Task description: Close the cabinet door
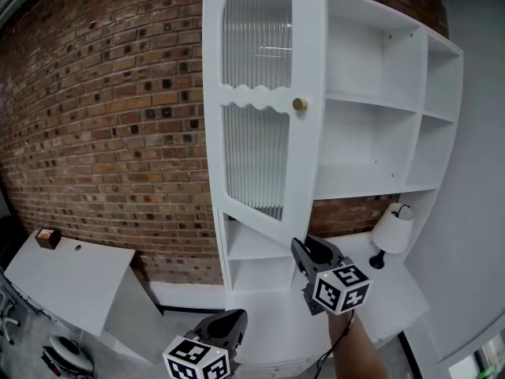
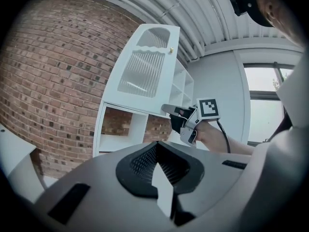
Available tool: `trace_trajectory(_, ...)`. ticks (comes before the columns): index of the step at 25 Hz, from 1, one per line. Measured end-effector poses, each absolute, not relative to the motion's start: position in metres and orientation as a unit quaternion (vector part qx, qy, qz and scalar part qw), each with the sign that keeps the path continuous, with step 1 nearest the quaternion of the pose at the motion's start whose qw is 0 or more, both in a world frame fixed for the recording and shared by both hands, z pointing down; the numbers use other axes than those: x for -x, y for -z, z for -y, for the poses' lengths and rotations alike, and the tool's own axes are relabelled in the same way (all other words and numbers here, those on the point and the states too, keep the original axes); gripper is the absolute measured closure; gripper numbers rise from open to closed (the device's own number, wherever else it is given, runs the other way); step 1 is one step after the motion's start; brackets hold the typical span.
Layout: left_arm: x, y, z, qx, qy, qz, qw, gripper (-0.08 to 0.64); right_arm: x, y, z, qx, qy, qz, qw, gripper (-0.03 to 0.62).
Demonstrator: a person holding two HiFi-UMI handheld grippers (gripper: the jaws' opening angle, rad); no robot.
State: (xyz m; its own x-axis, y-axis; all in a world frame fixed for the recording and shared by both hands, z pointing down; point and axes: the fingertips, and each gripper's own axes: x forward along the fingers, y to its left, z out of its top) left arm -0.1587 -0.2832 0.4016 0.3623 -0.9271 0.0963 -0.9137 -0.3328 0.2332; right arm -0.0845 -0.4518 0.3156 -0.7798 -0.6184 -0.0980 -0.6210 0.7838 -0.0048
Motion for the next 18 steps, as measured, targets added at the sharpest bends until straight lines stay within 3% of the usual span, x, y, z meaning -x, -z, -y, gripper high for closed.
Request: trace_trajectory(18, 0.130, -0.393, 0.406, -0.807, 0.021, 0.576, 0.124, 0.552, 0.065, -0.310, 0.573, 0.266, -0.023, -0.963, 0.039, 0.462)
